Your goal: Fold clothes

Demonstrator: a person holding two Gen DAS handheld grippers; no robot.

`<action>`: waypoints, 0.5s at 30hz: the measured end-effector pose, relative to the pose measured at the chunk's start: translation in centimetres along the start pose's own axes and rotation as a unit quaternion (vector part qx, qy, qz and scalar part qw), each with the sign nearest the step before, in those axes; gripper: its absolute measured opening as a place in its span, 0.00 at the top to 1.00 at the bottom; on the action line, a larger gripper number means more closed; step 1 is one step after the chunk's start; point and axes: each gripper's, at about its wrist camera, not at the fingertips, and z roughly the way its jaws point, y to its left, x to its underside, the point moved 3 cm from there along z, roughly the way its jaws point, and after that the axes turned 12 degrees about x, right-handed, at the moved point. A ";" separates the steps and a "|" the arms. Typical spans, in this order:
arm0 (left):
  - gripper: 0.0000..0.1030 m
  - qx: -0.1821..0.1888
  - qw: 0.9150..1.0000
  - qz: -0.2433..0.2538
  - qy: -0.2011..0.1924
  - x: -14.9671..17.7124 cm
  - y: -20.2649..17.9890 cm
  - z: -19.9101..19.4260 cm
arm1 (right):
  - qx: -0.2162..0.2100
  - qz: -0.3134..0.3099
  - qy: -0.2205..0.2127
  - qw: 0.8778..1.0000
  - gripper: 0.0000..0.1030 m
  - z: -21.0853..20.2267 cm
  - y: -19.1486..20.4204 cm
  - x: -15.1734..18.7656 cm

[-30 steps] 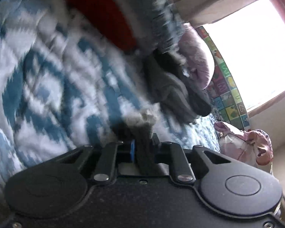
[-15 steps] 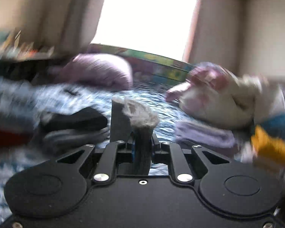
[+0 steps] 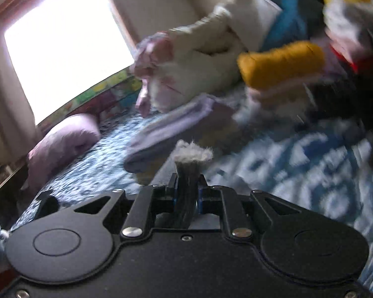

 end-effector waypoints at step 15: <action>0.51 0.099 0.995 0.027 -0.007 1.0 -1.8 -3.4 | 0.005 -0.056 -0.035 0.998 0.29 -0.2 1.7 0.0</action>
